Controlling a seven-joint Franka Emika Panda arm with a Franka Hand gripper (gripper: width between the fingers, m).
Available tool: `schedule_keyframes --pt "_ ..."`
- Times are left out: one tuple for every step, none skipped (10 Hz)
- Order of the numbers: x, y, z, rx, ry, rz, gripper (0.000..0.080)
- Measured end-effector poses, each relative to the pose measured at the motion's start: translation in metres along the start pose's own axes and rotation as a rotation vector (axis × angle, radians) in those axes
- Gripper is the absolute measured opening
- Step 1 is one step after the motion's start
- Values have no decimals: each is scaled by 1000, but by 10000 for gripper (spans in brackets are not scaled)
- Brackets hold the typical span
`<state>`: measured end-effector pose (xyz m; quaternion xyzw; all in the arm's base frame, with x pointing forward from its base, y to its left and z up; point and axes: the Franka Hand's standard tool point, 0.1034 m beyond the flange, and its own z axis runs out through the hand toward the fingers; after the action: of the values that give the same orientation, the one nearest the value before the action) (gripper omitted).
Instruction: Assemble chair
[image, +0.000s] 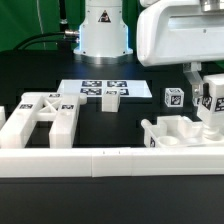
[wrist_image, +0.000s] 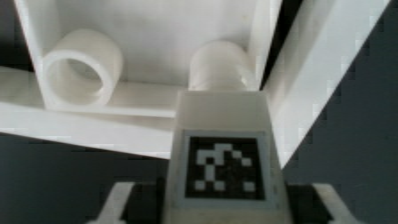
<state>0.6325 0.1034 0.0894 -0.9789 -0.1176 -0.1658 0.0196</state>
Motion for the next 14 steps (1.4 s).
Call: schedule_keyframes --pt "1 -3 1 1 6 -4 287" --pt "1 -5 3 0 13 -6 287" --pt "-1 -6 5 1 9 -8 287" --pt "-2 -7 7 2 5 -10 287" --pt "-3 -8 10 1 16 -11 287" --pt "-6 -7 12 -2 26 -13 287" --pt "-7 -7 13 -5 48 -13 287" --pt "-8 -7 13 -9 72 -14 287" --pt "-9 -8 12 -11 86 -15 287" --pt "-8 -8 12 -11 85 -15 287" --pt "-8 -8 12 -11 85 -15 288" --pt "-8 -8 12 -11 85 -15 441" --pt "-8 -8 12 -11 85 -15 441" --pt "-6 -6 10 -8 65 -12 607"
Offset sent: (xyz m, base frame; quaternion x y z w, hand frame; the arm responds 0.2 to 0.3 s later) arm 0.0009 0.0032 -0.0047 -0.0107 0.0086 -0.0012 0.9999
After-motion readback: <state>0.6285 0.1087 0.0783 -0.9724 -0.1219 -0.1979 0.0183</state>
